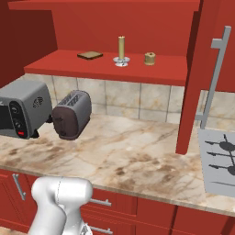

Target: Pick the candle and candle from the dining table and place them in the open cabinet. Close the cabinet after placing the objects.

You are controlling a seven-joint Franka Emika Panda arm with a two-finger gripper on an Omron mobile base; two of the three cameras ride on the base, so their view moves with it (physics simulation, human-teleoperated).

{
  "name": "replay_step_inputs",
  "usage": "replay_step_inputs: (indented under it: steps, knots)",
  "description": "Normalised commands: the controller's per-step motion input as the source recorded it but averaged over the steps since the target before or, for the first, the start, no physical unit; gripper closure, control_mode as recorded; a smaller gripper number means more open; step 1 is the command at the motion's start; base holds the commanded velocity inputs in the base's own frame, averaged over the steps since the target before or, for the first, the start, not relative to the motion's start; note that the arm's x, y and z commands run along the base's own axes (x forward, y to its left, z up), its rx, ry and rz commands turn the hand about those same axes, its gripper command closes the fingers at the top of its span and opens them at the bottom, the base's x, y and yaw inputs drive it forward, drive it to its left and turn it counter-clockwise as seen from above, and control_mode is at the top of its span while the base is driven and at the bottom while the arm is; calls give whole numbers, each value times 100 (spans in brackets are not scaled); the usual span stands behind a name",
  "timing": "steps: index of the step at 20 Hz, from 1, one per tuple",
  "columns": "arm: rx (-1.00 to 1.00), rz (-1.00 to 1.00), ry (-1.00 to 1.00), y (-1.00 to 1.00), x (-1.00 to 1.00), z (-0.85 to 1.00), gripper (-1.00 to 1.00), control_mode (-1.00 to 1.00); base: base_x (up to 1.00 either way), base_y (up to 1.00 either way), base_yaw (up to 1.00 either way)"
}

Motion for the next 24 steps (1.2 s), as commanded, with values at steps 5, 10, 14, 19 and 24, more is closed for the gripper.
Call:
replay_step_inputs:
  steps: [5,10,14,19,24]
  knots:
    - [1,-10,-2,13,16,0,-100,-100,0,0,0]
    - [0,-17,0,24,23,0,-100,-100,0,0,0]
    - [0,-14,0,18,26,0,-100,-100,0,0,0]
    - [0,-4,0,16,29,-1,-100,-100,0,0,0]
    - [0,0,0,28,24,-7,-100,-100,0,0,0]
